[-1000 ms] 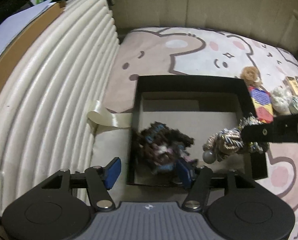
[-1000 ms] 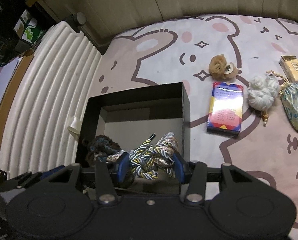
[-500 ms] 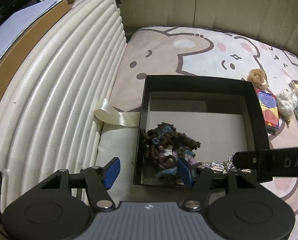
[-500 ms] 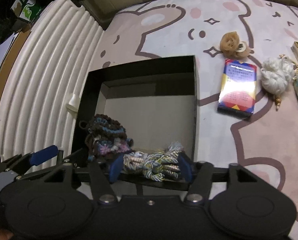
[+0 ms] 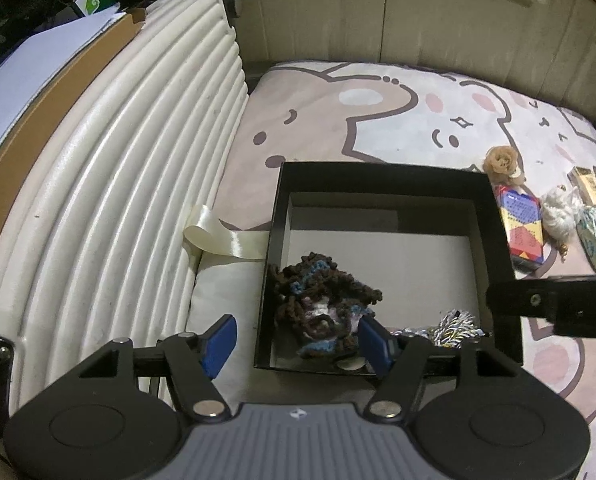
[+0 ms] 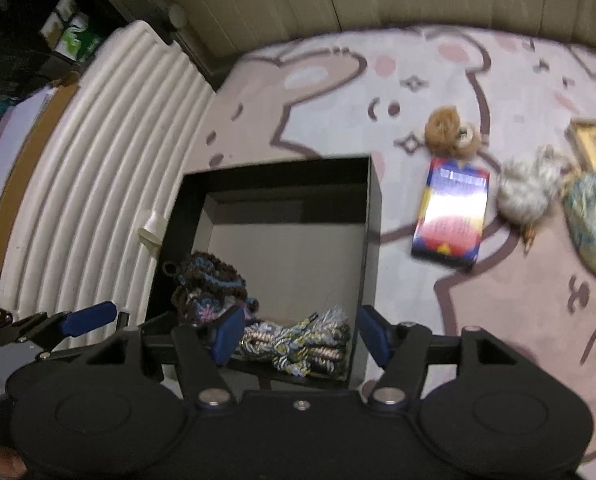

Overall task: Organize objects
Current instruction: 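Open the left tool to drop the yarn bundle into the box while the right tool releases the cord inside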

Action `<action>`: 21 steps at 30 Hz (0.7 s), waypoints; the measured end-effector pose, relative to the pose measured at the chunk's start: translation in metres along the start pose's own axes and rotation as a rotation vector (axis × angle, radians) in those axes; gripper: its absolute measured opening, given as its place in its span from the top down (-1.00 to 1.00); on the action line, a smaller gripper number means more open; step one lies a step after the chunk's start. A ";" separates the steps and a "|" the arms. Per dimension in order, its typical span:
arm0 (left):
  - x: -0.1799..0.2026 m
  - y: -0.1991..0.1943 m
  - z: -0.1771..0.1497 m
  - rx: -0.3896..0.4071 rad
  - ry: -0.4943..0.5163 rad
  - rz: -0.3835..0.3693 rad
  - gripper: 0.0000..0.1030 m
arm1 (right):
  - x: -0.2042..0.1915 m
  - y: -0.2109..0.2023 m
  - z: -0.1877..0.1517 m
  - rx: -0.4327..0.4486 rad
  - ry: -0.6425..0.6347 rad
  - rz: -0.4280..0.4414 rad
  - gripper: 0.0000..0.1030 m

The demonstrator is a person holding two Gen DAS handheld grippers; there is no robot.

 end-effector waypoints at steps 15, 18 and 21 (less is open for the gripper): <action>0.009 -0.023 0.007 0.025 -0.026 -0.008 -0.84 | 0.028 -0.029 0.009 0.090 -0.119 -0.082 -0.58; 0.012 -0.024 0.005 0.016 -0.024 -0.016 -0.93 | 0.034 -0.030 0.007 0.086 -0.133 -0.099 -0.66; 0.014 -0.024 0.002 0.004 -0.026 -0.030 -1.00 | 0.039 -0.031 0.006 0.095 -0.145 -0.106 -0.88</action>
Point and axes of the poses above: each gripper's, at about its wrist camera, not at the fingertips, and y roughly the way its jaws point, x to its right, z to its top, the point moved 10 cm from there along y, roughly the way its jaws point, and after that the axes turned 5 degrees about x, right-handed, at the moved point
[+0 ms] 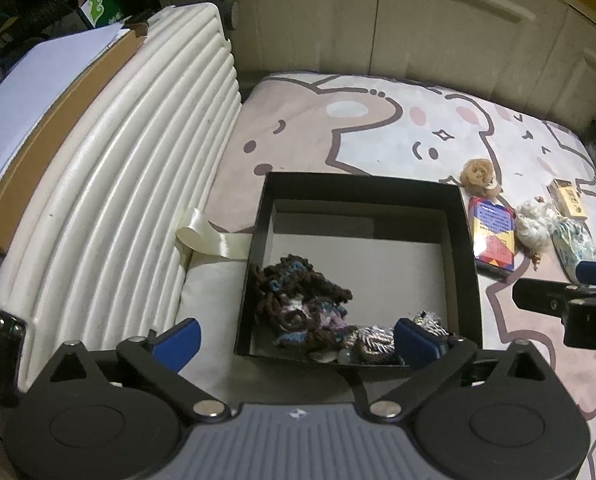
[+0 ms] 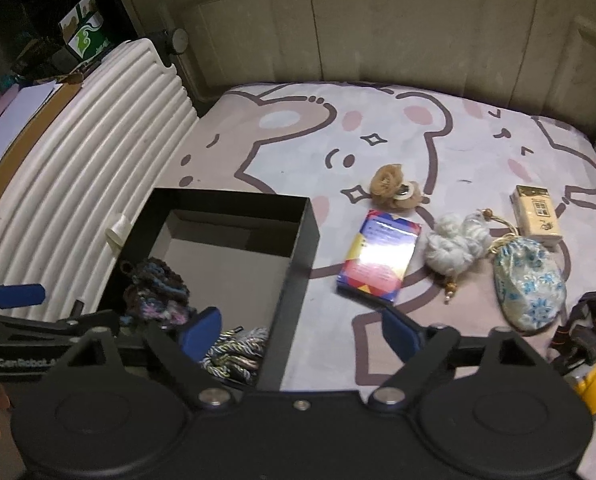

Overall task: Organize objects
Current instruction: 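Open the left tool to drop the yarn bundle into the box while the right tool releases the cord inside, then withdraw the left tool toward the card pack while the right tool moves to the floral pouch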

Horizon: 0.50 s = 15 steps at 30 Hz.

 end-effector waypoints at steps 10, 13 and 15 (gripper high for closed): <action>-0.001 -0.002 -0.002 -0.004 -0.019 0.016 -1.00 | 0.003 -0.005 -0.007 0.009 -0.053 -0.005 -1.00; -0.001 -0.002 -0.002 -0.007 -0.024 0.013 -1.00 | 0.006 -0.006 -0.006 0.011 -0.045 -0.008 -1.00; -0.001 -0.002 -0.002 -0.004 -0.028 0.015 -1.00 | 0.010 -0.006 -0.007 0.010 -0.040 -0.014 -1.00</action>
Point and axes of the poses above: each gripper's, at about its wrist camera, not at the fingertips, and y roughly the way its jaws point, x to its right, z to its top, the point moved 10 cm from there along y, roughly the way its jaws point, and after that the axes turned 5 degrees about x, right-handed, at the moved point
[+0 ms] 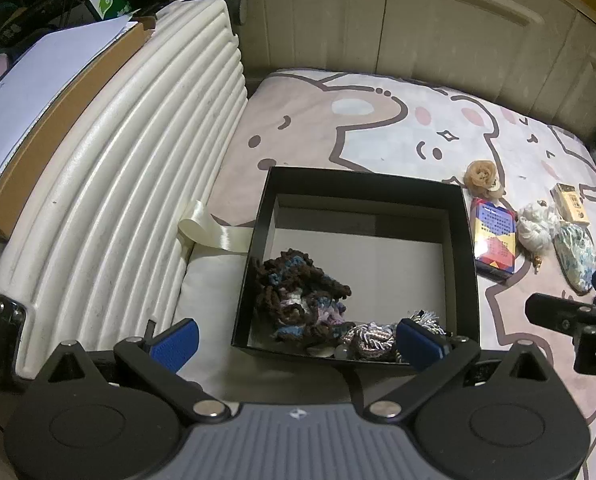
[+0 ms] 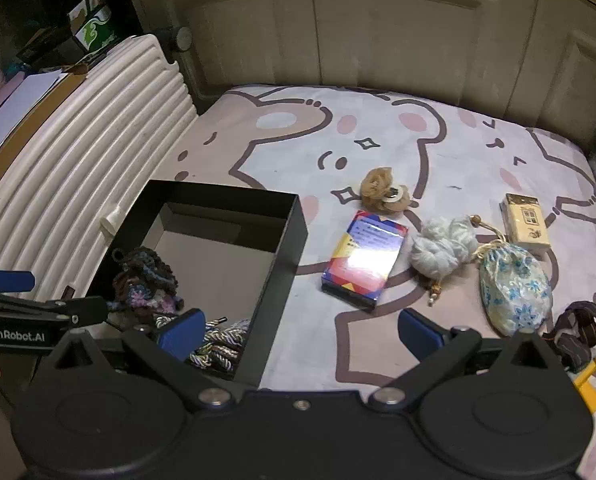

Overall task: Organize objects
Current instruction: 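Withdraw the left tool toward the card pack while the right tool moves to the floral pouch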

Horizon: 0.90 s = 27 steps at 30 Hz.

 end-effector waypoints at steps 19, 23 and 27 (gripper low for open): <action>0.043 0.004 0.010 0.022 0.029 -0.027 -1.00 | 0.064 -0.008 -0.008 0.007 0.088 -0.068 -1.00; 0.059 0.005 0.011 0.026 0.049 -0.041 -1.00 | 0.084 -0.013 -0.012 0.010 0.120 -0.088 -1.00; 0.075 0.004 0.013 0.031 0.068 -0.055 -1.00 | 0.103 -0.019 -0.016 0.019 0.153 -0.105 -1.00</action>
Point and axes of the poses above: each gripper's, at about its wrist camera, not at the fingertips, and y roughly the way its jaws point, x to its right, z to its top, the point moved 10 cm from there along y, roughly the way its jaws point, and after that the axes turned 5 degrees about x, right-handed, at the moved point
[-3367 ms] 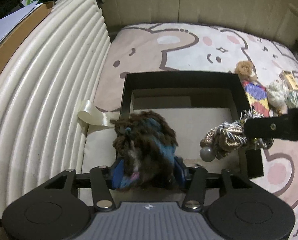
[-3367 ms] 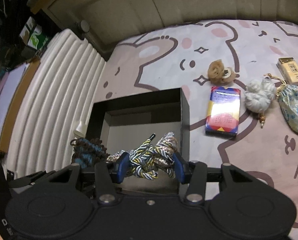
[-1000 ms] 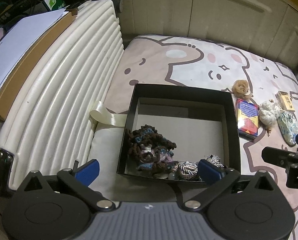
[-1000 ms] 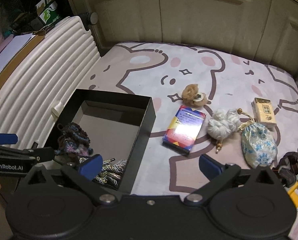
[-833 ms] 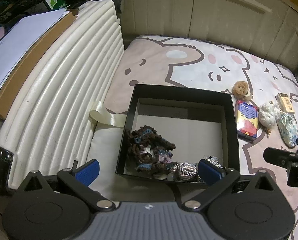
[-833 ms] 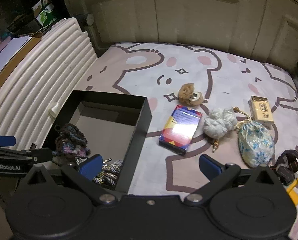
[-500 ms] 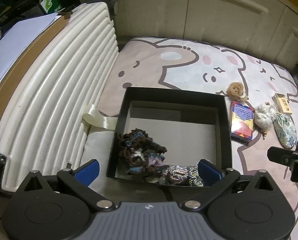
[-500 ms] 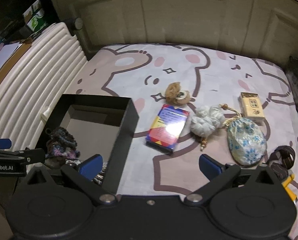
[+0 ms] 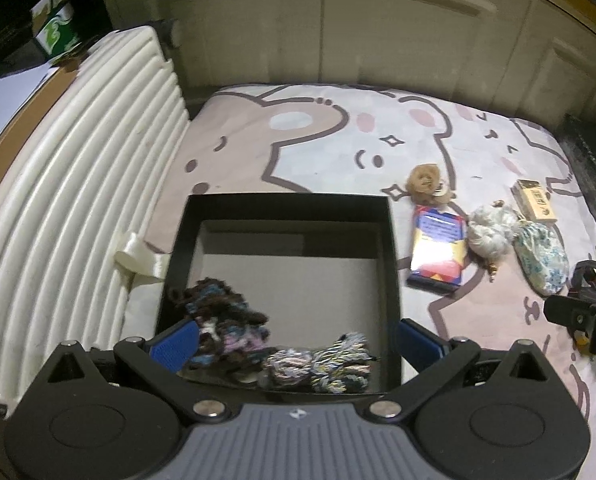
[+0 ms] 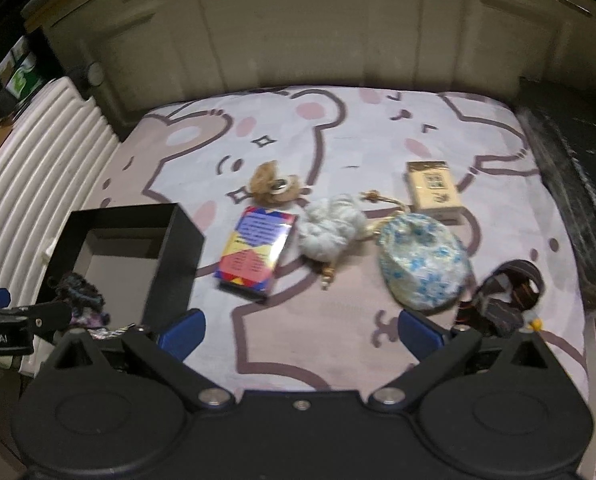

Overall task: Organize objects
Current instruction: 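Withdraw the left tool toward the card pack while the right tool moves to the floral pouch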

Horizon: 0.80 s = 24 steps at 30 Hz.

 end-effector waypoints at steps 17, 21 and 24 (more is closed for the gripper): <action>0.056 -0.003 0.010 0.043 0.047 -0.044 -1.00 | 0.070 -0.017 -0.002 0.038 0.111 -0.057 -1.00; 0.066 -0.003 0.013 0.059 0.054 -0.058 -1.00 | 0.084 -0.018 -0.002 0.048 0.140 -0.066 -1.00; 0.074 -0.003 0.016 0.072 0.064 -0.071 -1.00 | 0.092 -0.018 -0.002 0.056 0.155 -0.073 -1.00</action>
Point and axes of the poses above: each gripper's, at about its wrist camera, not at the fingertips, and y roughly the way its jaws point, x to its right, z to its top, the point moved 10 cm from there along y, roughly the way its jaws point, and after that the axes turned 5 degrees about x, right-handed, at the moved point
